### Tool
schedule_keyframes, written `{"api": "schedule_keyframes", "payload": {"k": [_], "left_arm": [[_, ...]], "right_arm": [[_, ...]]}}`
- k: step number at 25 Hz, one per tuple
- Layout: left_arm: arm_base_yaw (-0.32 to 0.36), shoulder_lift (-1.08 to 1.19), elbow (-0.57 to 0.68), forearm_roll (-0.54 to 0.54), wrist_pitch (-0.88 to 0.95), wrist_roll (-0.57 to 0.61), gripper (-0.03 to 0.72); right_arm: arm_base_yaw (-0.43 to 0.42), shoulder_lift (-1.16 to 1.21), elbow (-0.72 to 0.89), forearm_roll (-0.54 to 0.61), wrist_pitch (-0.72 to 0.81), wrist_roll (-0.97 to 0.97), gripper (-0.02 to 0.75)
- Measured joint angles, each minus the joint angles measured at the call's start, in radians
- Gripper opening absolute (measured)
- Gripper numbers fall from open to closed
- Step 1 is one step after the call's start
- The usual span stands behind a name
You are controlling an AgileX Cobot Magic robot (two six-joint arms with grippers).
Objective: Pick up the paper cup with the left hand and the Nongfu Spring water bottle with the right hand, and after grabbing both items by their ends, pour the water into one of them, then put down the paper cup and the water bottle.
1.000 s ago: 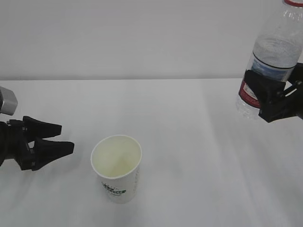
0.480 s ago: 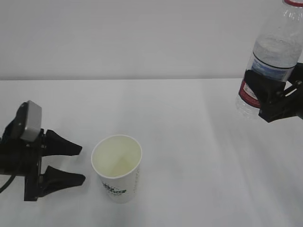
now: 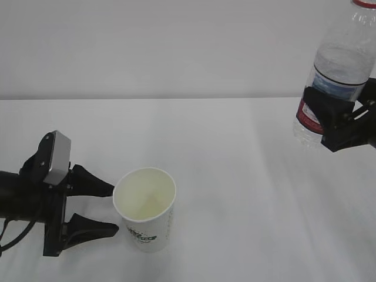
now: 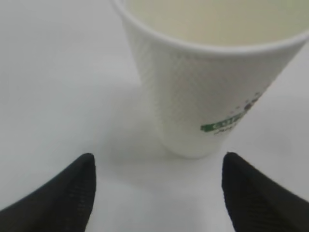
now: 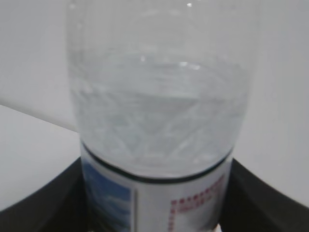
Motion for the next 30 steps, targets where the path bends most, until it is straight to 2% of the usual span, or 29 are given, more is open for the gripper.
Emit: {"api": "schedule_keyframes", "payload": {"k": [3, 6, 9, 14, 22, 30], "left_arm": [[-0.021, 0.000, 0.000, -0.050, -0.053, -0.020, 0.604], [-0.036, 0.000, 0.000, -0.068, -0.055, -0.030, 0.661], [-0.040, 0.011, 0.000, -0.074, -0.055, -0.035, 0.685], [-0.049, 0.044, 0.000, -0.074, -0.055, -0.045, 0.690], [-0.136, 0.073, 0.000, -0.077, -0.016, -0.040, 0.690], [-0.173, 0.083, -0.021, -0.171, 0.041, 0.019, 0.691]], "right_arm": [[0.000, 0.000, 0.000, 0.000, 0.000, 0.000, 0.515], [0.000, 0.000, 0.000, 0.000, 0.000, -0.002, 0.515], [0.000, 0.000, 0.000, 0.000, 0.000, -0.004, 0.514], [0.000, 0.000, 0.000, 0.000, 0.000, -0.006, 0.514], [0.000, 0.000, 0.000, 0.000, 0.000, -0.008, 0.514], [0.000, -0.002, 0.000, 0.000, 0.000, -0.009, 0.514]]}}
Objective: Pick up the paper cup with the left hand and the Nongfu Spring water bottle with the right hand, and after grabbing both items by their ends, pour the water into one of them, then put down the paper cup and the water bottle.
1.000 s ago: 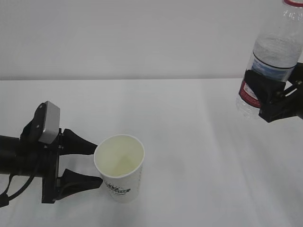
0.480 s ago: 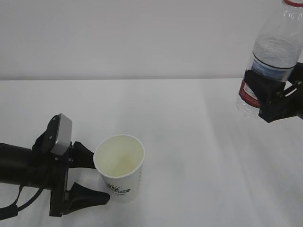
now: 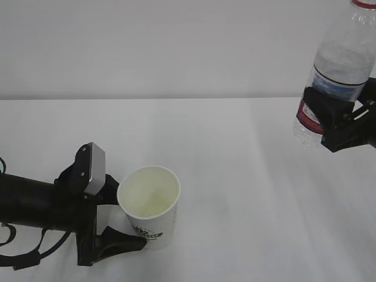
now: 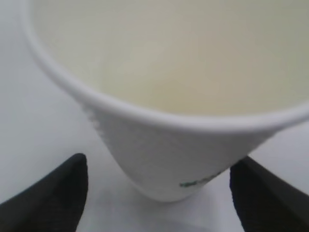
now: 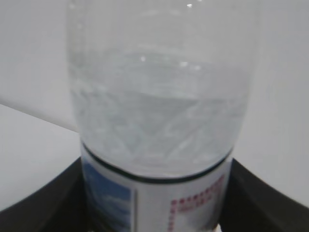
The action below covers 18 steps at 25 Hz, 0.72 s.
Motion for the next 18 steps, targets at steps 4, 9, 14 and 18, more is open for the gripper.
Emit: {"api": "schedule_keyframes", "payload": {"k": [4, 9, 14, 18], "left_arm": [[-0.012, 0.026, -0.017, -0.006, -0.008, 0.004, 0.691], [-0.058, 0.036, -0.049, -0.006, -0.012, 0.004, 0.691], [-0.073, 0.036, -0.056, -0.006, 0.002, 0.005, 0.691], [-0.073, 0.037, -0.056, -0.006, 0.002, 0.005, 0.685]], "right_arm": [[0.000, 0.000, 0.000, 0.000, 0.000, 0.000, 0.514], [0.000, 0.000, 0.000, 0.000, 0.000, 0.000, 0.514], [0.000, 0.000, 0.000, 0.000, 0.000, 0.000, 0.514], [0.000, 0.000, 0.000, 0.000, 0.000, 0.000, 0.514]]}}
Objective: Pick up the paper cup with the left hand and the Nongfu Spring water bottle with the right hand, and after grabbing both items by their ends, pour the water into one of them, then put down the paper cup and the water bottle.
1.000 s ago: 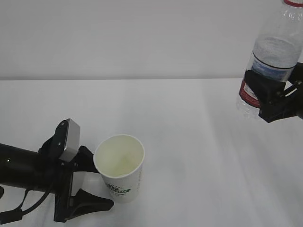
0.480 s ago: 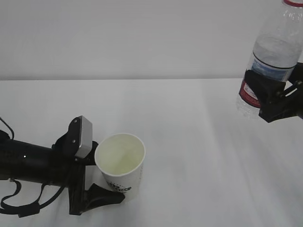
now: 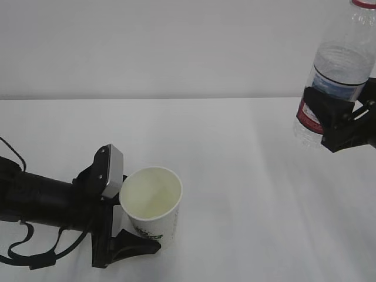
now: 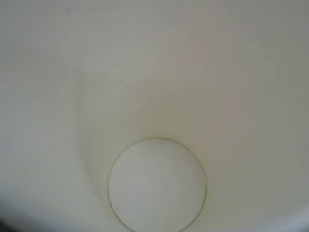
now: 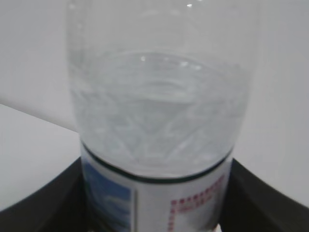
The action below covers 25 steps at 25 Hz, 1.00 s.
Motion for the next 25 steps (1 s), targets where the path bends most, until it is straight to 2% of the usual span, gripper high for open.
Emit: {"api": "schedule_keyframes", "payload": {"k": [7, 12, 15, 25], "left_arm": [[0.000, 0.000, 0.000, -0.010, 0.000, 0.000, 0.551], [0.000, 0.000, 0.000, -0.012, 0.000, -0.002, 0.540], [0.009, 0.000, 0.000, -0.010, 0.000, -0.062, 0.538], [0.129, -0.161, 0.000, 0.044, 0.002, -0.231, 0.538]], "right_arm": [[0.000, 0.000, 0.000, 0.000, 0.000, 0.000, 0.514], [0.000, 0.000, 0.000, 0.000, 0.000, 0.000, 0.514], [0.000, 0.000, 0.000, 0.000, 0.000, 0.000, 0.514], [0.000, 0.000, 0.000, 0.000, 0.000, 0.000, 0.514]]}}
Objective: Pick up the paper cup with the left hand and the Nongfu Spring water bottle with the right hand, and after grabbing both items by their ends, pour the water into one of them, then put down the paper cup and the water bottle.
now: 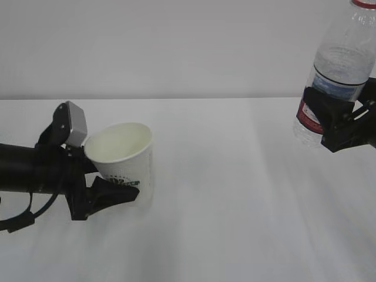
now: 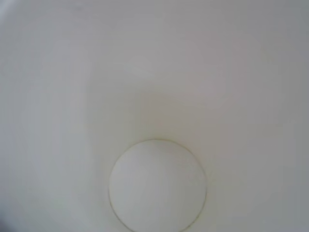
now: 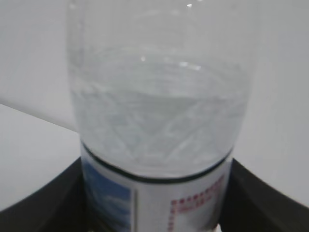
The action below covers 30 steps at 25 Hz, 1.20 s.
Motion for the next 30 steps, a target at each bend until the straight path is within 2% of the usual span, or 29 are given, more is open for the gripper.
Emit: {"api": "schedule_keyframes", "payload": {"k": [4, 19, 30], "left_arm": [[0.030, -0.066, 0.000, 0.000, 0.000, -0.045, 0.539], [0.030, -0.258, 0.000, 0.122, -0.062, -0.213, 0.539], [0.022, -0.290, 0.000, 0.138, -0.113, -0.281, 0.539]], "right_arm": [[0.000, 0.000, 0.000, 0.000, 0.000, 0.000, 0.514], [0.000, 0.000, 0.000, 0.000, 0.022, 0.000, 0.514], [0.000, 0.000, 0.000, -0.042, 0.076, 0.000, 0.514]]}}
